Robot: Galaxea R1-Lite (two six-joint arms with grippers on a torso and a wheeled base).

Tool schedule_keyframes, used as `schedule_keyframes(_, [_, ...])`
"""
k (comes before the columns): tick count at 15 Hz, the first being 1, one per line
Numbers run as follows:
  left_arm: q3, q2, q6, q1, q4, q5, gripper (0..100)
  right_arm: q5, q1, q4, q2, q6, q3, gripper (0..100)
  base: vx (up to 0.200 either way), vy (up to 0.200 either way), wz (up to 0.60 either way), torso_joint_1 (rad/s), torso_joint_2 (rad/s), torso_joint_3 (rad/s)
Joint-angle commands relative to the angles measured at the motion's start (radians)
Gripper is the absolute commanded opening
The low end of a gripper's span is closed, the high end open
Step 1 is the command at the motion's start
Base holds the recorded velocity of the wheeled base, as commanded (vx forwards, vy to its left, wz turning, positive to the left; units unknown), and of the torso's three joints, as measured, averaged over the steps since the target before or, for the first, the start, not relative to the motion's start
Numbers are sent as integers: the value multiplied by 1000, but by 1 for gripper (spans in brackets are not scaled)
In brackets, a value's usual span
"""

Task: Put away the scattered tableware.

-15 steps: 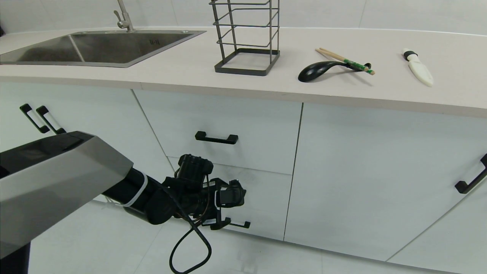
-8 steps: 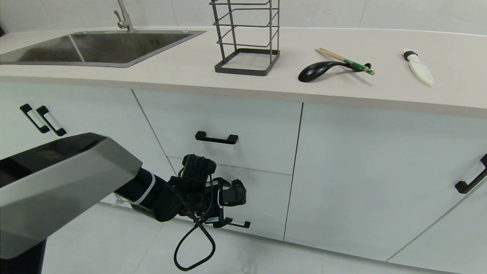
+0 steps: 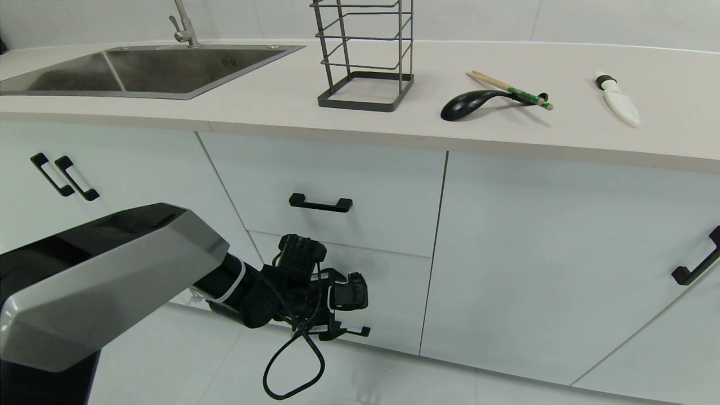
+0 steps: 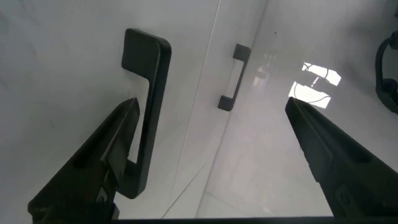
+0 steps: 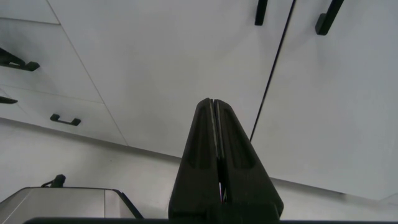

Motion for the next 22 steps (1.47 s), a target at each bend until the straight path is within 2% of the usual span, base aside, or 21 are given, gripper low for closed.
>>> schedule_keyframes(1, [15,6,7,-1,6,-18,100,0,0,0,1,-1,0,0,0,0,0,0,0,0])
schedule_keyframes(6, [120,-34,13,0,6,-24,100,0,0,0,1,-1,0,0,0,0,0,0,0,0])
schedule_keyframes(16, [228,-138,13,3,5,-30,100,0,0,0,1,-1,0,0,0,0,0,0,0,0])
schedule_keyframes(20, [377,-355,15,3,6,-42,100,0,0,0,1,-1,0,0,0,0,0,0,0,0])
schedule_keyframes(22, [482,-483,12,3,6,-42,100,0,0,0,1,-1,0,0,0,0,0,0,0,0])
